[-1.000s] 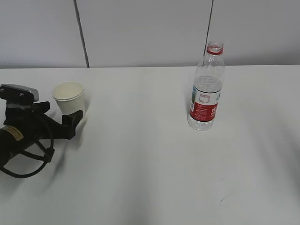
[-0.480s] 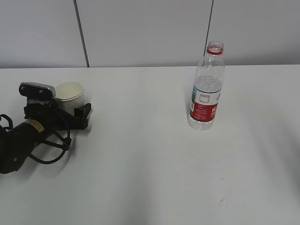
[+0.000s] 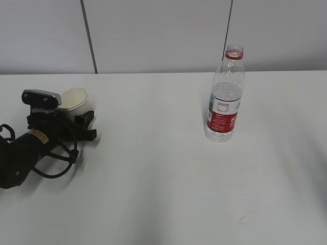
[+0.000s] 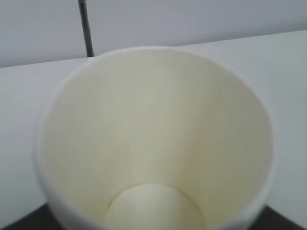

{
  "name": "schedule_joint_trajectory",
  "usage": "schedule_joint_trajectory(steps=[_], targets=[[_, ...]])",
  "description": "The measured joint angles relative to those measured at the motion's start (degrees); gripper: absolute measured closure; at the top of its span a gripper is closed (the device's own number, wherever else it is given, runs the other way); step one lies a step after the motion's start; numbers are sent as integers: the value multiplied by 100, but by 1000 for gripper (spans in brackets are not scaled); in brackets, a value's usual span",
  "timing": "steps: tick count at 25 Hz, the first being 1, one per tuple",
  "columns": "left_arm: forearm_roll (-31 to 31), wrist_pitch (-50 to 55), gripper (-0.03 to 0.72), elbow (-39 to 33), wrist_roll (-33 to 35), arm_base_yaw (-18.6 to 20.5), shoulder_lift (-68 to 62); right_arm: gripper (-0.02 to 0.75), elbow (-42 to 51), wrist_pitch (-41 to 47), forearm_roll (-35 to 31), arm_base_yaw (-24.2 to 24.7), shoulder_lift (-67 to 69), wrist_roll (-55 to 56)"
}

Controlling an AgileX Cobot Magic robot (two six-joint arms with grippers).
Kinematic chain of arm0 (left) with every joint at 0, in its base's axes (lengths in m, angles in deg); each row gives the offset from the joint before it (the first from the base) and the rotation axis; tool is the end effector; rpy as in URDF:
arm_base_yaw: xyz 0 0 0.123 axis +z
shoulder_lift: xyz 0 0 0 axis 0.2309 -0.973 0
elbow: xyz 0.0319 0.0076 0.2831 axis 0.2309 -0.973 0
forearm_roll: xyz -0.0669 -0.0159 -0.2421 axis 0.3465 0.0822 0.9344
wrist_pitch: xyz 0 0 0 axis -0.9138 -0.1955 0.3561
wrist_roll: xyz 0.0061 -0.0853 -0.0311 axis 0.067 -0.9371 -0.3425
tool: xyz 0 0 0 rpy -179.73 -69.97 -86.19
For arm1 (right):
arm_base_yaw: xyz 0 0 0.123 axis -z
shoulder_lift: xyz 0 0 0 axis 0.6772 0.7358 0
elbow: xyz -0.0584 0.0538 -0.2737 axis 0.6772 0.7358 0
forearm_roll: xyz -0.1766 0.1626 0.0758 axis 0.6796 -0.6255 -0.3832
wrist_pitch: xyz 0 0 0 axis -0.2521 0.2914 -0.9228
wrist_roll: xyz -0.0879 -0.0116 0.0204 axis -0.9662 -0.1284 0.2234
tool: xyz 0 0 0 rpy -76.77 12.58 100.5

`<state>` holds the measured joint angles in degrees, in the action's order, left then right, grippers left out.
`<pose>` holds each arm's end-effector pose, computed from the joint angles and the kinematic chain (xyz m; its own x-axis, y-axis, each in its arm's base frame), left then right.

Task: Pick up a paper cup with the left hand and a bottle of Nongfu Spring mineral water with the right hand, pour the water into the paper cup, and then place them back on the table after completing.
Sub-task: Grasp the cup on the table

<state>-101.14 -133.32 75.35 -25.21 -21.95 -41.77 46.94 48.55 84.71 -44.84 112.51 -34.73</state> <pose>0.3699 -0.0738 0.0532 -0.2003 0.0716 -0.9771 0.3426 0.9395 -0.0014 0.1198 0.0047 0.3112 -0.0344 -0.0056 -0.9994 -0.0389 0.9992 -0.0043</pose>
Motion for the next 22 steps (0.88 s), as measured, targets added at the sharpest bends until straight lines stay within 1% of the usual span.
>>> schedule_joint_trajectory(steps=[6,8,10,13,16,18,20,22], targets=[[-50,-5,331,0,0,0,0,151,0,-385,0,0,774,0],[-146,-5,332,0,0,0,0,151,0,-690,15,0,1245,0],[-240,-5,333,0,0,0,0,151,0,-1074,173,-13,1716,0],[-303,-5,333,0,0,0,0,151,0,-1914,734,-157,2501,233],[-321,-5,333,0,0,0,0,151,0,-2910,1570,-230,3278,964],[-321,-5,333,0,0,0,0,151,0,-3416,2124,-243,3794,1336],[-321,-9,333,0,0,0,0,151,0,-3859,2422,-253,4221,1498],[-323,-9,333,0,0,0,0,151,0,-4247,2526,-250,4606,1574]])
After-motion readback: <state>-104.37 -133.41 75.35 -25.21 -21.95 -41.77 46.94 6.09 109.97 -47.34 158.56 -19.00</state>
